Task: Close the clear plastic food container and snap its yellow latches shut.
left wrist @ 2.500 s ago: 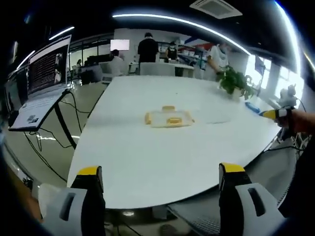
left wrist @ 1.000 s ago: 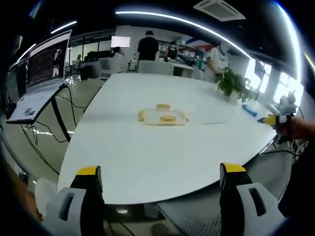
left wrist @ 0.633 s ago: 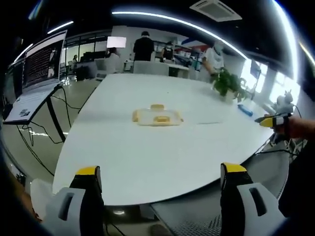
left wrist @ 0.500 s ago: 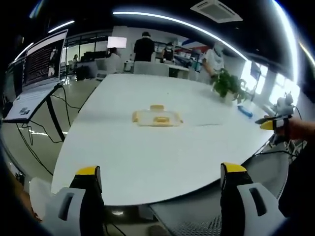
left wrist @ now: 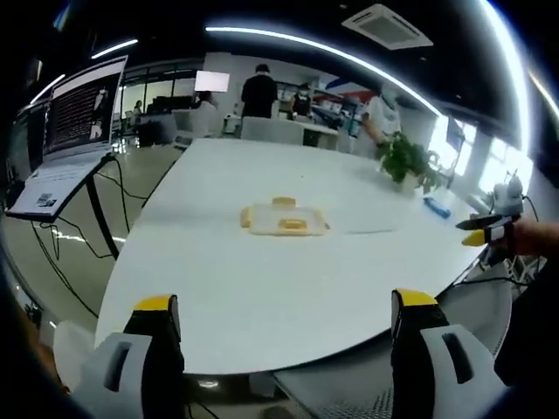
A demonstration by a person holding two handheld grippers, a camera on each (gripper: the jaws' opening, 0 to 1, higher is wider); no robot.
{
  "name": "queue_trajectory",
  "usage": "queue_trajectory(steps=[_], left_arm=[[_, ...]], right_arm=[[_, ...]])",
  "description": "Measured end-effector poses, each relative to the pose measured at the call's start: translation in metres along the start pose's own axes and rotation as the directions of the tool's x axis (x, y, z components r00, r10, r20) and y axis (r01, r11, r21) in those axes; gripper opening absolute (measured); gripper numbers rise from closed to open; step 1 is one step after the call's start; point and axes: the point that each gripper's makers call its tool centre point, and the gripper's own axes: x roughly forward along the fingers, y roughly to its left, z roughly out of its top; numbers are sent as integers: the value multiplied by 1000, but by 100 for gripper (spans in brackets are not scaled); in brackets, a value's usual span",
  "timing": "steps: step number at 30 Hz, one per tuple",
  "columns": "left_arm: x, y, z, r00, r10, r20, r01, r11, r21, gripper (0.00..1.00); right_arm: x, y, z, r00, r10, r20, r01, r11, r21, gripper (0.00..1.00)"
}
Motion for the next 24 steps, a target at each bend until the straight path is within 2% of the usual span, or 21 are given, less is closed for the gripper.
queue_trajectory(steps=[6, 9, 17, 20, 24], left_arm=[[1, 5, 1, 1000, -2, 5, 2, 1000, 9, 99], [3, 8, 0, 1000, -3, -1, 3, 1000, 11, 99], [11, 18, -1, 1000, -9, -9, 9, 1000, 27, 99], [16, 23, -2, 1000, -14, -16, 14, 999, 40, 99], [23, 32, -6, 999, -14, -30, 15, 999, 32, 99]], right_arm=[[7, 3, 4, 1000, -4, -2, 4, 1000, -6, 100], [10, 4, 5, 999, -25, -24, 23, 996, -84, 100], [24, 15, 15, 1000, -13, -17, 11, 996, -87, 100], [29, 14, 16, 999, -32, -33, 28, 993, -118, 100], [38, 16, 19, 999, -39, -35, 35, 994, -108, 100]])
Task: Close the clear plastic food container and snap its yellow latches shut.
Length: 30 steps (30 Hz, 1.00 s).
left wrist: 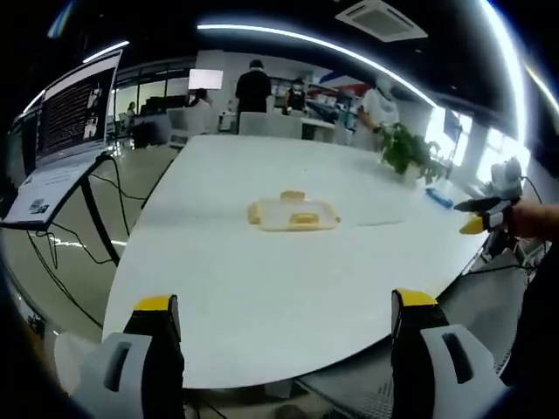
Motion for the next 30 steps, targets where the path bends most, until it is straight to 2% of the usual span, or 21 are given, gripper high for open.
queue_trajectory(steps=[4, 6, 12, 14, 16, 20, 24, 27, 30], left_arm=[[6, 6, -2, 1000, -15, -12, 15, 1000, -5, 99], [9, 9, -3, 999, -25, -27, 26, 1000, 12, 99], [18, 24, -5, 997, -48, -53, 50, 998, 37, 99], [21, 28, -6, 997, -57, -57, 59, 997, 45, 99], [25, 32, -6, 996, -67, -60, 70, 996, 49, 99], [33, 39, -1, 993, -106, -43, 106, 994, 11, 99], [40, 53, 4, 992, -121, -30, 121, 992, 26, 99], [41, 62, 5, 994, -110, -24, 111, 993, 31, 99], [42, 65, 6, 994, -106, -7, 106, 994, -2, 99]], right_arm=[[5, 5, 4, 1000, 5, 3, -5, 1000, -18, 90], [8, 7, 5, 1000, 9, -2, -9, 1000, -19, 93], [16, 9, 8, 1000, -8, -7, 8, 1000, -14, 94], [20, 12, 4, 999, -24, -47, 21, 997, -75, 96], [25, 22, 3, 998, -14, -63, 8, 995, -96, 100], [30, 31, 7, 998, -25, -59, 21, 997, -76, 100], [35, 35, 11, 997, -37, -62, 33, 997, -69, 100], [38, 37, 15, 997, -40, -70, 36, 997, -64, 99], [37, 36, 25, 997, -36, -64, 32, 998, -53, 99]])
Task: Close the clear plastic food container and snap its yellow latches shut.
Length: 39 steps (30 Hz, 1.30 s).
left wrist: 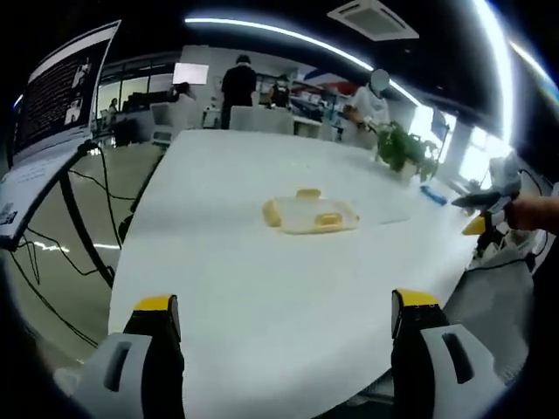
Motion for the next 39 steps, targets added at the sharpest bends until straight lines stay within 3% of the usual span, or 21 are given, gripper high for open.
queue_trajectory(steps=[8, 11, 14, 18, 25, 39], left_arm=[[9, -4, -3, 1000, -9, -13, 10, 1000, 26, 99], [13, -5, -5, 1000, -9, -29, 10, 1000, 19, 99], [19, -6, -8, 997, -20, -73, 24, 998, 60, 99], [22, 0, 0, 998, -14, -68, 19, 997, 69, 99], [25, 7, 8, 997, -7, -76, 12, 998, 69, 99], [30, 17, 10, 994, 16, -111, -3, 993, 118, 99]], right_arm=[[11, -7, 4, 1000, 1, 0, -1, 999, -50, 100], [17, -9, 6, 1000, 9, 9, -9, 1000, -24, 100], [23, -9, 7, 1000, 17, 7, -17, 1000, -23, 100], [32, -6, 9, 999, 48, 25, -48, 999, 8, 100], [44, -6, 5, 998, 61, 8, -61, 998, -17, 100], [64, -11, 19, 995, 92, 29, -92, 996, -10, 100]])
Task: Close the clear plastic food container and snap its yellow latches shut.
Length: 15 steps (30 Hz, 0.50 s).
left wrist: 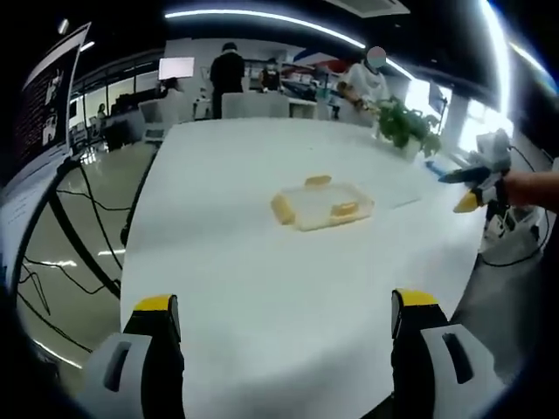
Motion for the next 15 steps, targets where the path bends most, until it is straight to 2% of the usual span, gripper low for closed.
queue_trajectory(steps=[9, 11, 15], left_arm=[[11, 2, 4, 1000, -2, -23, 2, 1000, 24, 99], [14, 2, 9, 1000, -5, -14, 5, 1000, 0, 99], [20, 0, 18, 1000, -4, -11, 4, 1000, 20, 99]], right_arm=[[6, -8, 2, 1000, 15, -2, -15, 1000, -21, 99], [9, -11, 2, 1000, 17, -7, -17, 1000, -22, 99], [14, -11, 8, 1000, 27, 1, -27, 999, -25, 99]])
